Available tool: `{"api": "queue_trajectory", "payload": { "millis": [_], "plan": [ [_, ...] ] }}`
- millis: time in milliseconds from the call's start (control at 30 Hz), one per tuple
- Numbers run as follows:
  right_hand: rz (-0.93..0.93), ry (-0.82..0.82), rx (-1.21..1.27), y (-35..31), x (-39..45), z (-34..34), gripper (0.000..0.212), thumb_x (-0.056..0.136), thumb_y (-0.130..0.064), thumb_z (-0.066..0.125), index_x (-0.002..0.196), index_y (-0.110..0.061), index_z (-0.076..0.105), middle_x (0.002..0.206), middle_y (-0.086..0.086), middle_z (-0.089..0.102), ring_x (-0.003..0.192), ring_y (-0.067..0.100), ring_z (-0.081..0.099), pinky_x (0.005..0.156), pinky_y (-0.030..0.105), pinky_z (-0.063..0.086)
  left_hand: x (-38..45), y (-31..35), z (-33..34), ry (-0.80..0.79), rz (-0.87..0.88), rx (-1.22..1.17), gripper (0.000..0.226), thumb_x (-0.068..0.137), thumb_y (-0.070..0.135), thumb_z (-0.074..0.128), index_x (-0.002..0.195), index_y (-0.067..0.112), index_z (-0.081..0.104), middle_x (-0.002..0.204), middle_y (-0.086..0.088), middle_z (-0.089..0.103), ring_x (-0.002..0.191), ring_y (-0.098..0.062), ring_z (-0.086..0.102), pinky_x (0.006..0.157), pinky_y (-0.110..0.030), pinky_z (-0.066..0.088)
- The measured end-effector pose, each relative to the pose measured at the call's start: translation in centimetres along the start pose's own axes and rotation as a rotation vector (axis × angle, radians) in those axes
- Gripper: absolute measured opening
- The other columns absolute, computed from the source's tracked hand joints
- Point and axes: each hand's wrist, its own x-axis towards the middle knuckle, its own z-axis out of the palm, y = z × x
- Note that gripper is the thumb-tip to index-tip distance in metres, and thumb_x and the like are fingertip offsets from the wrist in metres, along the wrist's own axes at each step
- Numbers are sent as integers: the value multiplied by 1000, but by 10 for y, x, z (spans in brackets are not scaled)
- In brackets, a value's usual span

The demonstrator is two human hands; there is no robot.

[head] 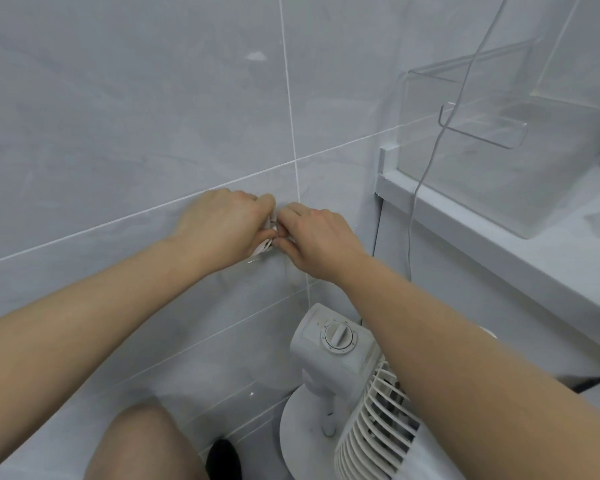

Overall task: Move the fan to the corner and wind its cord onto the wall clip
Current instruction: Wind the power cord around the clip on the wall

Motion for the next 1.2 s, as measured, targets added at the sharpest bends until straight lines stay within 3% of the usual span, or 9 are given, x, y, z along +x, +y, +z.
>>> {"api": "queue_trajectory", "payload": {
  "millis": [67, 233, 300, 400, 600, 700, 800, 933, 1200],
  "plan": [
    [73, -9, 85, -3, 1, -1, 16, 93, -31, 63, 86, -23, 51, 91, -4, 57, 80, 30, 60, 64, 36, 39, -7, 0, 6, 29, -31, -60, 36, 94, 50, 52, 93, 14, 49, 87, -10, 68, 77, -40, 64, 59, -38, 39],
    [275, -32, 303, -10, 1, -5, 10, 76, -33, 73, 80, -25, 68, 70, -14, 61, 79, 16, 64, 72, 31, 51, -24, -6, 16, 166, 13, -177, 37, 92, 51, 48, 92, 16, 59, 82, -1, 65, 66, -35, 63, 51, -34, 41],
    [293, -48, 321, -9, 1, -8, 18, 71, -40, 75, 80, -26, 69, 69, -14, 62, 78, 15, 64, 72, 31, 51, -32, -8, 15, 233, 9, -209, 32, 90, 51, 57, 94, 20, 63, 81, 4, 65, 65, -29, 63, 52, -28, 37],
    [308, -59, 359, -8, 4, -11, 29, 65, -49, 78, 83, -29, 67, 71, -12, 62, 76, 13, 62, 70, 32, 51, -39, -7, 12, 246, -124, -460, 30, 80, 38, 79, 101, 23, 64, 84, 10, 64, 71, -20, 61, 62, -29, 45],
    [347, -251, 667, -8, -10, -24, 31, 70, -25, 83, 97, -27, 68, 76, 5, 72, 62, 8, 60, 63, 31, 51, -46, 29, 21, 247, -245, -773, 54, 77, 12, 79, 117, 33, 51, 90, 17, 60, 72, -7, 55, 69, -29, 51],
    [453, -422, 879, -11, -16, -34, 27, 81, -27, 77, 106, -21, 70, 90, 9, 76, 70, 12, 69, 57, 29, 53, -48, 44, 29, 309, -360, -870, 59, 77, 13, 81, 116, 39, 45, 93, 7, 68, 76, -2, 58, 69, -28, 51],
    [541, -421, 930, -6, -19, -34, 31, 89, -39, 75, 103, -11, 73, 86, 4, 75, 74, 11, 69, 59, 26, 55, -46, 52, 40, 385, -316, -726, 46, 78, 21, 81, 113, 31, 53, 101, 7, 69, 92, -10, 61, 76, -29, 46],
    [684, -377, 935, 7, -22, -25, 24, 94, -20, 73, 102, 2, 75, 83, 9, 73, 71, 14, 66, 63, 27, 61, -45, 45, 52, 369, -247, -411, 40, 76, 40, 81, 109, 25, 63, 108, 12, 67, 101, -19, 51, 81, -34, 34],
    [840, -215, 959, 11, 0, -1, 5, 92, -6, 73, 91, -2, 70, 84, 14, 70, 74, 20, 66, 75, 34, 65, -34, 45, 46, 348, -290, -194, 36, 91, 36, 63, 125, 25, 61, 115, 2, 58, 101, -24, 50, 78, -37, 33]
  ]
}}
